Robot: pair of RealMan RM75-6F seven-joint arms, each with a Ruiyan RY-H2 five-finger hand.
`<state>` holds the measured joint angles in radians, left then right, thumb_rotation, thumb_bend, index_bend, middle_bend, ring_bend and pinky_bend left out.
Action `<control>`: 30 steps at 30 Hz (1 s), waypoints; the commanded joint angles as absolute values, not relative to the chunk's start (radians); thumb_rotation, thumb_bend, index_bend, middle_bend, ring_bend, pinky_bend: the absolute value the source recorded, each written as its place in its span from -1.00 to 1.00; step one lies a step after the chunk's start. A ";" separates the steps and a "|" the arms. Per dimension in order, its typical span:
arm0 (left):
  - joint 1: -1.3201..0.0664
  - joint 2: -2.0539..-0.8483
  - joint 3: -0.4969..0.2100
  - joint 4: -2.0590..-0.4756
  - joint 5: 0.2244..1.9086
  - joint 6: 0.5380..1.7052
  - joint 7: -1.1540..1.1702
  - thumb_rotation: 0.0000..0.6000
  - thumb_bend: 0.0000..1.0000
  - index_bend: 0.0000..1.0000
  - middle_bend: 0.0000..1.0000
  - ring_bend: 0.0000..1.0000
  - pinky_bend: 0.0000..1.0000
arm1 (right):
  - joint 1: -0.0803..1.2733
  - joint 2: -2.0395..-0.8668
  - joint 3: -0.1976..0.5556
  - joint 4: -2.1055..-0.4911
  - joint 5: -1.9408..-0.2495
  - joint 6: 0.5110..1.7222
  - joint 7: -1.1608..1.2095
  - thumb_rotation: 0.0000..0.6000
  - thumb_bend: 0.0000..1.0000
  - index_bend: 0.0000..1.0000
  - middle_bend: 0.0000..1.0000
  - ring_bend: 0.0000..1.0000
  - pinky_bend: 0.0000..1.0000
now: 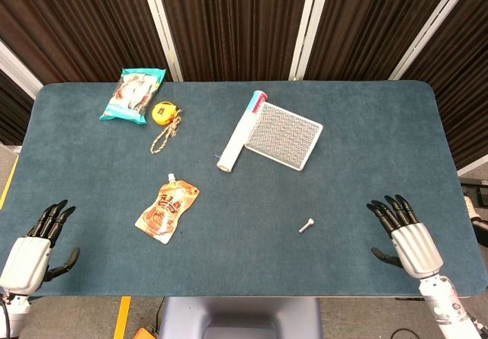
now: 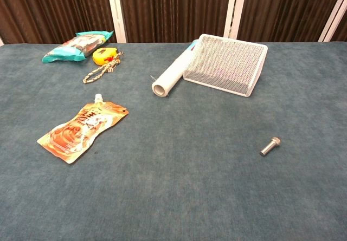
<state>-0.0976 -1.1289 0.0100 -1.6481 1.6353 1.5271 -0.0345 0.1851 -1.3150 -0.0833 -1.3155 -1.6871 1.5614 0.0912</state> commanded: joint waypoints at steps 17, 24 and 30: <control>-0.095 -1.122 0.013 -1.655 1.646 1.538 -0.051 1.00 -0.22 -0.81 -1.00 -0.98 -0.34 | 0.304 -1.302 -0.041 -1.357 -1.796 1.470 0.058 1.00 -0.52 -0.43 0.25 0.16 0.05; -0.094 -1.120 0.009 -1.650 1.632 1.535 -0.063 1.00 -0.22 -0.81 -1.00 -0.98 -0.34 | 0.409 -1.289 -0.015 -1.394 -1.788 1.317 0.029 1.00 -0.52 -0.10 0.88 0.77 0.57; -0.094 -1.119 0.004 -1.648 1.630 1.541 -0.062 1.00 -0.22 -0.81 -1.00 -0.98 -0.34 | 0.477 -1.313 -0.010 -1.387 -1.783 1.213 0.008 1.00 -0.52 0.01 0.97 0.89 0.72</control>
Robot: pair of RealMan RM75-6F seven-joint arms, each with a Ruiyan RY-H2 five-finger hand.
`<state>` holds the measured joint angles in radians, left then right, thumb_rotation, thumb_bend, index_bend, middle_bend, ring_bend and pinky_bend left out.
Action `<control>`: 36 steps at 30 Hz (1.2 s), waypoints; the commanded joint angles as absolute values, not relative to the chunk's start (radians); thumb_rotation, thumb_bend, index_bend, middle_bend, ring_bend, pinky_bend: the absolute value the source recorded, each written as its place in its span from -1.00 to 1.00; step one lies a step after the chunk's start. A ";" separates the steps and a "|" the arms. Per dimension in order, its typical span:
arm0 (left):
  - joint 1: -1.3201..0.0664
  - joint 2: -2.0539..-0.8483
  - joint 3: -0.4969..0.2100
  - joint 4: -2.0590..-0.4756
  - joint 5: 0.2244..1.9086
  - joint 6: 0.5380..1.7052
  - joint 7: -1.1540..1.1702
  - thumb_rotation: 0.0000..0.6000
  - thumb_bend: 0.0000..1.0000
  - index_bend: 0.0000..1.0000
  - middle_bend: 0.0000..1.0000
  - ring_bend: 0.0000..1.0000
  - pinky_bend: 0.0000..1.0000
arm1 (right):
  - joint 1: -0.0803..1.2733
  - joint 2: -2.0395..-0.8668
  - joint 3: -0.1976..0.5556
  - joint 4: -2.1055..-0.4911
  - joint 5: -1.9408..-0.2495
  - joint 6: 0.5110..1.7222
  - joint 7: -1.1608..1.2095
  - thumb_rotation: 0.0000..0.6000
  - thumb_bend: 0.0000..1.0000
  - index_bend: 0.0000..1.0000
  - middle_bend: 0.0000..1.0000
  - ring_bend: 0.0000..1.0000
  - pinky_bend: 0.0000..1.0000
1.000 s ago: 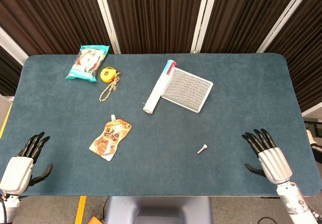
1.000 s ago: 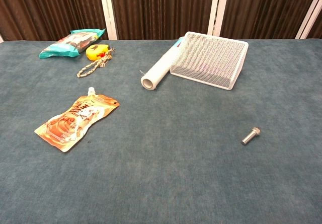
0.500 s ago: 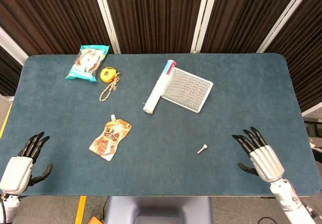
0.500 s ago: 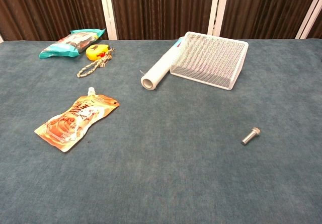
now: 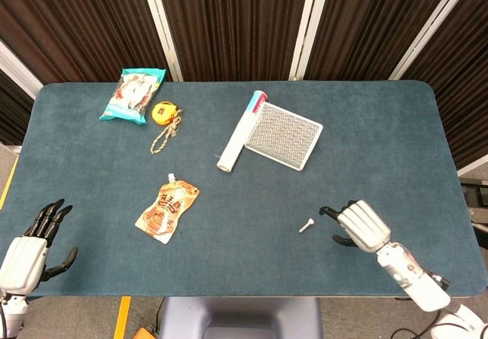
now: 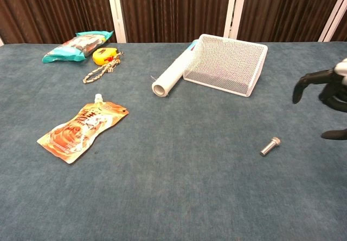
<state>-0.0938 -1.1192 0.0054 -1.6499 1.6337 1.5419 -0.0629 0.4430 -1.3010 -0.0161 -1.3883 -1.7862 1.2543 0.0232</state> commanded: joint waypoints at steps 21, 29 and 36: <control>-0.088 -1.113 0.002 -1.649 1.625 1.546 -0.072 1.00 -0.22 -0.81 -1.00 -0.97 -0.33 | 0.573 -1.399 -0.026 -1.327 -1.716 1.039 -0.033 1.00 -0.21 0.15 1.00 0.93 0.76; -0.089 -1.111 0.003 -1.649 1.626 1.545 -0.077 1.00 -0.22 -0.81 -1.00 -0.97 -0.33 | 0.596 -1.421 -0.036 -1.308 -1.692 0.991 -0.039 1.00 -0.21 0.14 1.00 0.93 0.76; -0.089 -1.111 0.002 -1.650 1.625 1.545 -0.080 1.00 -0.22 -0.81 -1.00 -0.97 -0.33 | 0.613 -1.440 -0.041 -1.297 -1.668 0.952 -0.054 1.00 -0.21 0.14 1.00 0.93 0.76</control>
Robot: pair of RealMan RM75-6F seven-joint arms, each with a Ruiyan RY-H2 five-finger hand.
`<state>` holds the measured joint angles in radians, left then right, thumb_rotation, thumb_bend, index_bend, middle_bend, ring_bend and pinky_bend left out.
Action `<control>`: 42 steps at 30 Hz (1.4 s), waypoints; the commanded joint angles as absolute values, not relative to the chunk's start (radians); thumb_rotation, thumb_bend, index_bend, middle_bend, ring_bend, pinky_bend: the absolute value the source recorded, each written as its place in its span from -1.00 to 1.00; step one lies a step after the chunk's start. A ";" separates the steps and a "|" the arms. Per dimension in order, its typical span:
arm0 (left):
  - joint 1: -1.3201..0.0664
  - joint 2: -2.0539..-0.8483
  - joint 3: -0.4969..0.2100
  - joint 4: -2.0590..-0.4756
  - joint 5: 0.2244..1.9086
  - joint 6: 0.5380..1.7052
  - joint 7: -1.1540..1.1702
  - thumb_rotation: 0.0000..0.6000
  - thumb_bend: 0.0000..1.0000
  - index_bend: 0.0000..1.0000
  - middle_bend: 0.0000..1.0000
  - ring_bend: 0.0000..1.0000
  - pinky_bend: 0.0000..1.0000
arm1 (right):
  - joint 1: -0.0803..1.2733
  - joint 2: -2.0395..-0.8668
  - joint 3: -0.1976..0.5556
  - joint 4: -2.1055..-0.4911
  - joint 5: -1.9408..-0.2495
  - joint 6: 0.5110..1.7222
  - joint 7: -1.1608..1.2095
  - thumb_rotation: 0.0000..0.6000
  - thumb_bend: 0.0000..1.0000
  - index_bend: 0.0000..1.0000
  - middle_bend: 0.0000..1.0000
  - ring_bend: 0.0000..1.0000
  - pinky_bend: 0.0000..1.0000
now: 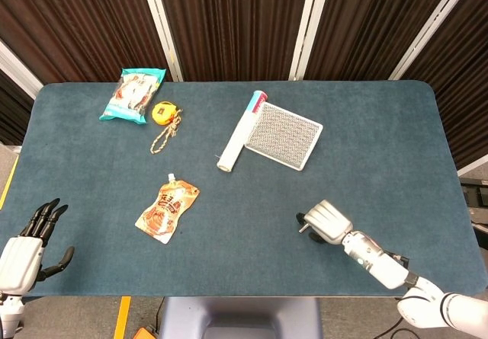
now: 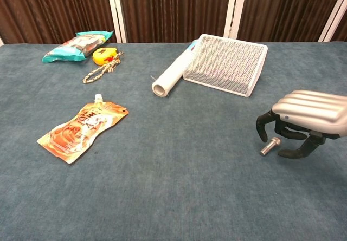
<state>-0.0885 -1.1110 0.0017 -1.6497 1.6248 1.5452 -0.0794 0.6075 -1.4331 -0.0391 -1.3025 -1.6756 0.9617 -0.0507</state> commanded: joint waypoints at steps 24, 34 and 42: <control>-0.090 -1.110 -0.001 -1.649 1.623 1.544 -0.088 1.00 -0.22 -0.81 -1.00 -0.97 -0.33 | 0.648 -1.501 -0.055 -1.239 -1.646 0.919 -0.029 1.00 -0.21 0.12 1.00 0.93 0.76; -0.089 -1.109 -0.001 -1.650 1.625 1.546 -0.089 1.00 -0.22 -0.81 -1.00 -0.97 -0.33 | 0.648 -1.514 -0.060 -1.219 -1.644 0.937 -0.021 1.00 -0.21 0.37 1.00 0.95 0.78; -0.090 -1.110 0.000 -1.651 1.624 1.544 -0.087 1.00 -0.22 -0.81 -1.00 -0.97 -0.33 | 0.643 -1.518 -0.063 -1.210 -1.640 0.950 -0.025 1.00 -0.20 0.58 1.00 0.96 0.79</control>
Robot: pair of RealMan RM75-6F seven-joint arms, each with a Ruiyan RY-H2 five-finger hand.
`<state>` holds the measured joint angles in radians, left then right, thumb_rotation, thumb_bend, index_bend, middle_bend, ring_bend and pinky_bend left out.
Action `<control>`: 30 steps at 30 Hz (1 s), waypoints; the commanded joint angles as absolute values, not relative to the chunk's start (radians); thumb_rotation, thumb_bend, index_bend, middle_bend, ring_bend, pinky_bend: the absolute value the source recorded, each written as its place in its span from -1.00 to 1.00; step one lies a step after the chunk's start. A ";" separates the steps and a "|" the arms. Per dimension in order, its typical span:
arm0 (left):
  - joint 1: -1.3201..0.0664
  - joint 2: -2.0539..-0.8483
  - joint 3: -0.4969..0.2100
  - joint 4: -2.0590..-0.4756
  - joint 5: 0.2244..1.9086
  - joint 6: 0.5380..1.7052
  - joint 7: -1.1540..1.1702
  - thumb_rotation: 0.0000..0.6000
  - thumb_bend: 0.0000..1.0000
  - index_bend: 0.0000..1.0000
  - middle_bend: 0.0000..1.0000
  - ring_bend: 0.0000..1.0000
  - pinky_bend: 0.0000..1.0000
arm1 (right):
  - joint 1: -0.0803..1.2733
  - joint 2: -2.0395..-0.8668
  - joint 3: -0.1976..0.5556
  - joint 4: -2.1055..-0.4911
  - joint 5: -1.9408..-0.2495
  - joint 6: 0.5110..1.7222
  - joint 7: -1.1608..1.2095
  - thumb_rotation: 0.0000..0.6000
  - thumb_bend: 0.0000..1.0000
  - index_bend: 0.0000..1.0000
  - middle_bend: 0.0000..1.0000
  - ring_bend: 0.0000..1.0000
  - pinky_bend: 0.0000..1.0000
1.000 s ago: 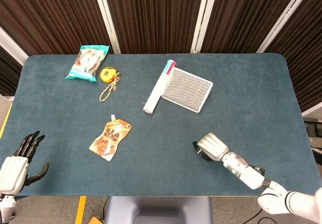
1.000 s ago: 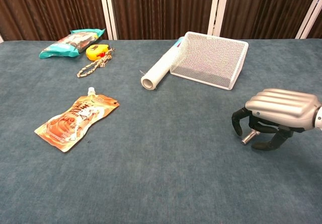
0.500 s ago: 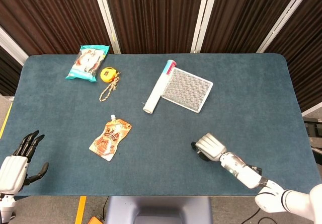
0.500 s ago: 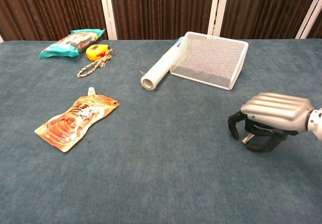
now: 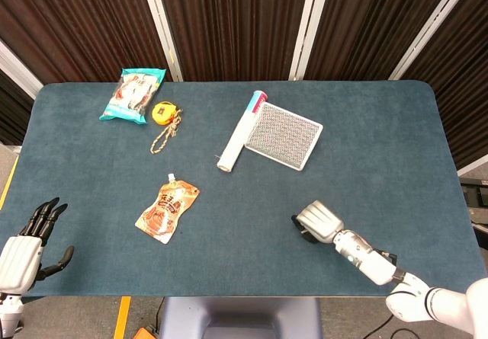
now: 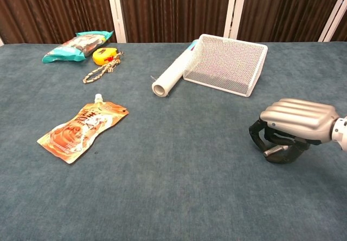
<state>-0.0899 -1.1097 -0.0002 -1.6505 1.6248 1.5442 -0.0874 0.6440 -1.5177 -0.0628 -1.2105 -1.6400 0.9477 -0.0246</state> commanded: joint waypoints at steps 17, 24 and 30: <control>-0.092 -1.113 0.002 -1.652 1.626 1.538 -0.076 1.00 -0.22 -0.81 -1.00 -0.97 -0.33 | 0.614 -1.467 -0.074 -1.256 -1.658 1.046 0.139 1.00 -0.21 0.59 1.00 0.96 0.80; -0.093 -1.114 0.002 -1.652 1.625 1.535 -0.073 1.00 -0.22 -0.81 -1.00 -0.97 -0.33 | 0.597 -1.464 -0.074 -1.240 -1.647 1.070 0.233 1.00 -0.20 0.58 1.00 0.96 0.80; -0.094 -1.114 0.004 -1.651 1.625 1.531 -0.073 1.00 -0.22 -0.81 -1.00 -0.97 -0.33 | 0.583 -1.480 -0.075 -1.202 -1.637 1.082 0.361 1.00 -0.20 0.57 1.00 0.96 0.80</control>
<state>-0.0941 -1.1142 0.0039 -1.6514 1.6246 1.5312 -0.0729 0.5898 -1.4714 -0.0745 -1.2219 -1.6423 1.0767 0.3136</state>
